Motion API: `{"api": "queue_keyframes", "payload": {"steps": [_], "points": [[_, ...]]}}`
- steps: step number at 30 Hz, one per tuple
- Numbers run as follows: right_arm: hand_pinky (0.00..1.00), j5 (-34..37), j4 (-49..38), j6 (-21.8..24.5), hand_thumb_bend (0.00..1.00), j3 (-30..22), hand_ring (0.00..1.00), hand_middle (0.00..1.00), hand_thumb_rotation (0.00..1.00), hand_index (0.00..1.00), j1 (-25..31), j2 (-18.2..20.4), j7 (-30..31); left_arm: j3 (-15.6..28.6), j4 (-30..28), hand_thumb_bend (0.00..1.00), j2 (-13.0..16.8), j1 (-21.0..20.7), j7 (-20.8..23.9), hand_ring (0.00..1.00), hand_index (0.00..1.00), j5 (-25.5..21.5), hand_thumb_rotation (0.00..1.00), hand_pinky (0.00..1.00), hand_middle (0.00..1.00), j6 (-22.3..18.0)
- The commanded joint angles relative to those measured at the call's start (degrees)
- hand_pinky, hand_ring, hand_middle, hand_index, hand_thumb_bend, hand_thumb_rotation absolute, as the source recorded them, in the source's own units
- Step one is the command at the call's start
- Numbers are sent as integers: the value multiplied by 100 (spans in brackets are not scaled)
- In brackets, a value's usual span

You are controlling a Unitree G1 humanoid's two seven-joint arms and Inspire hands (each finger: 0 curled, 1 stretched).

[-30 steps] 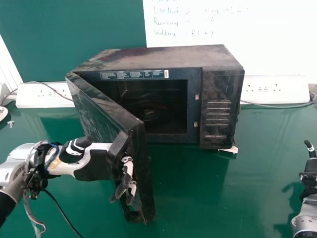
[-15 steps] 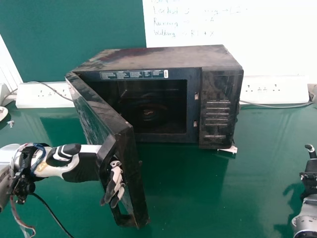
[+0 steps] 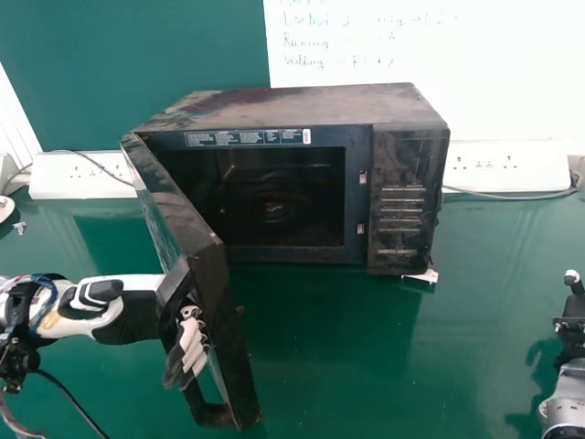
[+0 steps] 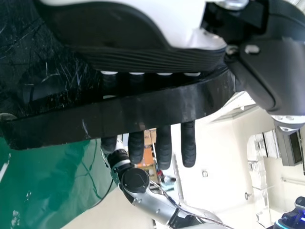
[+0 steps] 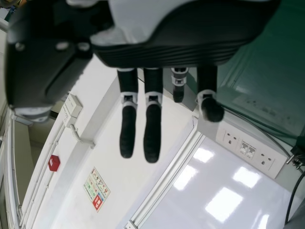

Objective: Open the door of oven

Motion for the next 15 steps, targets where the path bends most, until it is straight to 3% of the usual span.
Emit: {"api": "queue_keyframes", "payload": {"steps": [1, 2, 4, 6, 7, 8, 9, 10, 11, 12, 13, 14, 15], "points": [[31, -97, 20, -23, 100, 44, 36, 48, 88, 58, -24, -130, -15, 2367, 95, 87, 594, -153, 103, 13, 38, -697, 37, 7, 25, -399], [31, -93, 38, -6, 100, 36, 36, 48, 88, 58, -26, -149, -8, 2578, 107, 79, 600, -59, 63, 11, 39, -751, 36, 6, 23, -425], [31, -96, 87, 14, 100, 29, 36, 49, 88, 60, -27, -195, 31, 2860, 188, 66, 624, 11, -42, 12, 41, -932, 54, 7, 24, -924], [32, -107, 95, 18, 100, 40, 36, 49, 87, 61, -13, -223, 102, 2872, 278, 75, 916, 103, -69, 11, 47, -1155, 57, 6, 24, -994], [32, -106, 115, 24, 100, 36, 36, 49, 88, 60, -11, -243, 126, 2923, 282, 70, 927, 130, -69, 10, 53, -1409, 58, 5, 23, -843], [32, -106, 135, 30, 100, 31, 36, 49, 88, 60, -12, -259, 131, 3036, 255, 65, 903, 223, -69, 11, 57, -1624, 52, 5, 23, -369], [32, -101, 155, 40, 100, 24, 36, 49, 88, 59, -14, -275, 140, 3002, 92, 65, 969, 359, -69, 11, 64, -1891, 21, 5, 22, 232], [32, -102, 154, 45, 100, 22, 37, 49, 88, 60, -18, -279, 110, 3068, -47, 63, 1019, 608, -69, 11, 68, -1960, 11, 6, 27, 665], [32, -109, 121, 41, 100, 28, 37, 49, 88, 61, -20, -266, 56, 3555, -236, 70, 618, 631, 65, 29, 66, -1326, 13, 17, 45, -694], [32, -105, 131, 46, 100, 23, 36, 49, 89, 60, -24, -275, 46, 4087, -573, 47, 175, 854, 792, 32, 71, -766, 45, 21, 53, -1580], [32, -95, 142, 55, 99, 15, 36, 49, 90, 60, -26, -283, 57, 4480, -648, 57, 45, 1021, 1005, 26, 52, -622, 63, 19, 41, -1821], [32, -86, 165, 56, 98, 8, 36, 49, 90, 60, -25, -297, 96, 4707, -495, 63, 168, 1139, 951, 19, 42, -657, 60, 13, 30, -1652], [31, -85, 189, 48, 98, 4, 36, 49, 90, 60, -25, -308, 117, 4759, -147, 68, 409, 1142, 658, 17, 40, -879, 48, 11, 27, -1184]]}}
